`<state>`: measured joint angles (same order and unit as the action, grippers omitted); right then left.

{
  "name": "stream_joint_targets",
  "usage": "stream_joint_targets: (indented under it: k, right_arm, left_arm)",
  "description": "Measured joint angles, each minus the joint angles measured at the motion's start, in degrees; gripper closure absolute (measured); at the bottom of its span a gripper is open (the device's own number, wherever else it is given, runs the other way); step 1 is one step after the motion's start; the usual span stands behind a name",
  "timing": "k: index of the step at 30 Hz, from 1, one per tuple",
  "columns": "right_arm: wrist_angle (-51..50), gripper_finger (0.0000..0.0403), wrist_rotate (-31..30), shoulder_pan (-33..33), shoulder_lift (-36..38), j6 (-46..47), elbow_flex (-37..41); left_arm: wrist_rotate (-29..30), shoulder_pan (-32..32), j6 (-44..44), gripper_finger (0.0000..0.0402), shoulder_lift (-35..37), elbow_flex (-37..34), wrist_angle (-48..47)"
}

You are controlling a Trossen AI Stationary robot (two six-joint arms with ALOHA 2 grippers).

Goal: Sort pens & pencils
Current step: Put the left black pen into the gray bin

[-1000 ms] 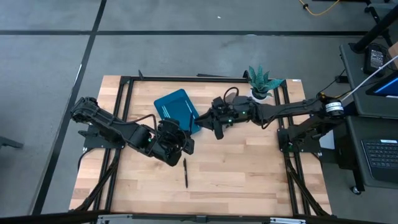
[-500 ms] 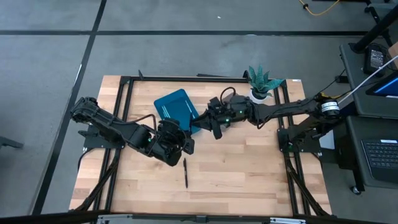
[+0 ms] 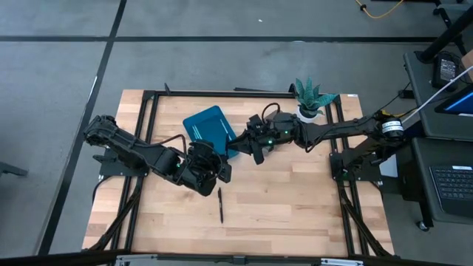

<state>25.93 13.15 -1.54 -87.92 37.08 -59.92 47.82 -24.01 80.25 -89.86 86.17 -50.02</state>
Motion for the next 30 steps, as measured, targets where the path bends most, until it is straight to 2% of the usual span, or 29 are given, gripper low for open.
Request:
stream_joint_targets:
  k: [12,21,30]
  right_arm:
    - [0.0,0.0300,2.0,-0.5,0.0,0.3,0.0]
    - [0.1,0.0265,2.1,-0.6,0.1,0.2,-0.1]
    - [0.1,0.0262,2.1,-1.4,0.1,0.0,-0.1]
  left_arm:
    - [-0.2,0.0,0.0,0.0369,0.0,0.0,0.0]
    - [-0.1,0.0,0.1,0.0370,0.0,0.0,0.0]
    - [-0.4,0.0,0.1,0.0369,0.0,0.0,0.0]
